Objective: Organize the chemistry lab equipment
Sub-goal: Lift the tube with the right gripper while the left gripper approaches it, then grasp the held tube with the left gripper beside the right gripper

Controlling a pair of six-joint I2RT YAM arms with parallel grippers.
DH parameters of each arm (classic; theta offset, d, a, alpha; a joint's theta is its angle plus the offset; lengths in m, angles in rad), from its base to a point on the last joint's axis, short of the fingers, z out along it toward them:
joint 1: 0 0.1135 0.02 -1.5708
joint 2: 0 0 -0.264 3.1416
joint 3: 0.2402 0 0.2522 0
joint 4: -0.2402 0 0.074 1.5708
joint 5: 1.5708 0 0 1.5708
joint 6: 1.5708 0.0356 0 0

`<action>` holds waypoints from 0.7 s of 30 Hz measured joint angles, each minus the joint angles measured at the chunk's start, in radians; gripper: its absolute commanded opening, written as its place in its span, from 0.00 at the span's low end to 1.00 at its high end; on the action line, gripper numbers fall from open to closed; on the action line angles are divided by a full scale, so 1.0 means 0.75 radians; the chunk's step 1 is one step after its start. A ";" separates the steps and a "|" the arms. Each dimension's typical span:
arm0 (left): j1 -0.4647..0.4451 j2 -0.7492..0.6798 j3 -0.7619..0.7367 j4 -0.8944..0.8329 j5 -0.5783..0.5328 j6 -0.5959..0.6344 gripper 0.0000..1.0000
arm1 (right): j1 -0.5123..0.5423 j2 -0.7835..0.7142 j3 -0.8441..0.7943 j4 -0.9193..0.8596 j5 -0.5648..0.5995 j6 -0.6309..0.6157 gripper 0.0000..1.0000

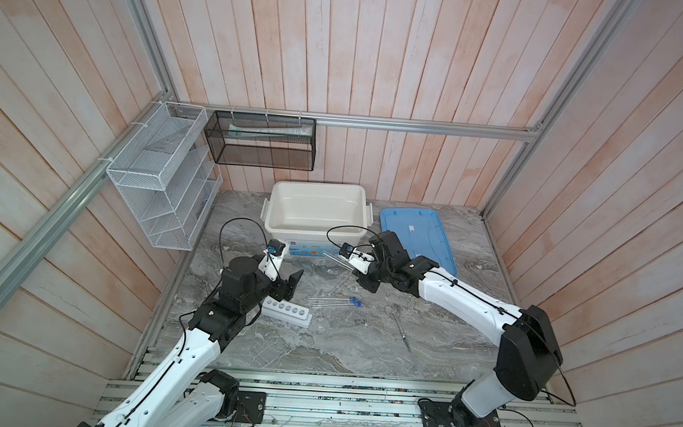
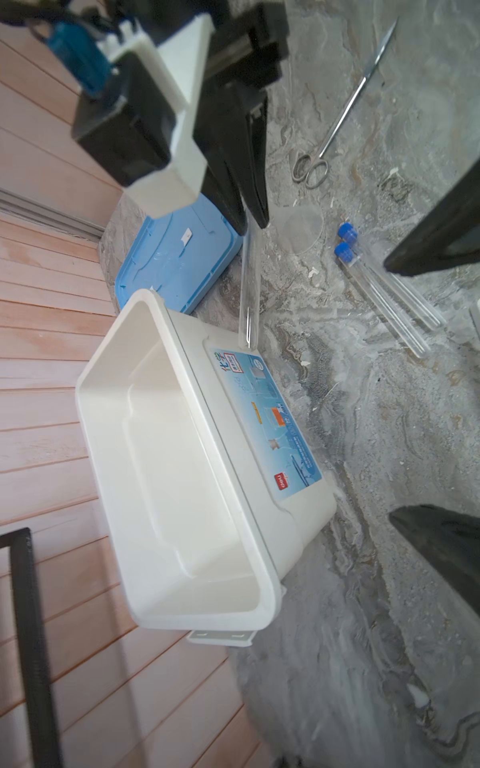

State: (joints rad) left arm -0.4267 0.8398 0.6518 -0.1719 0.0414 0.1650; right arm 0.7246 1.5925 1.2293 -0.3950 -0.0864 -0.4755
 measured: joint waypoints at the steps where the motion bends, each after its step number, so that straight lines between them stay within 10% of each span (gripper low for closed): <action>1: -0.061 -0.002 -0.007 0.022 -0.081 0.069 0.88 | 0.001 -0.021 -0.003 -0.016 -0.001 0.006 0.09; 9: -0.368 0.131 -0.137 0.306 -0.606 0.711 0.83 | 0.001 -0.181 -0.053 -0.066 -0.069 0.060 0.09; 21: -0.518 0.233 -0.195 0.710 -0.836 1.304 0.70 | 0.055 -0.178 -0.030 -0.179 -0.143 0.092 0.09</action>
State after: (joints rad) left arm -0.8150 1.0145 0.5053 0.3603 -0.5854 1.1431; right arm 0.7658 1.4593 1.2072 -0.5293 -0.1936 -0.4068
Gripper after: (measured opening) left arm 0.718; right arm 0.171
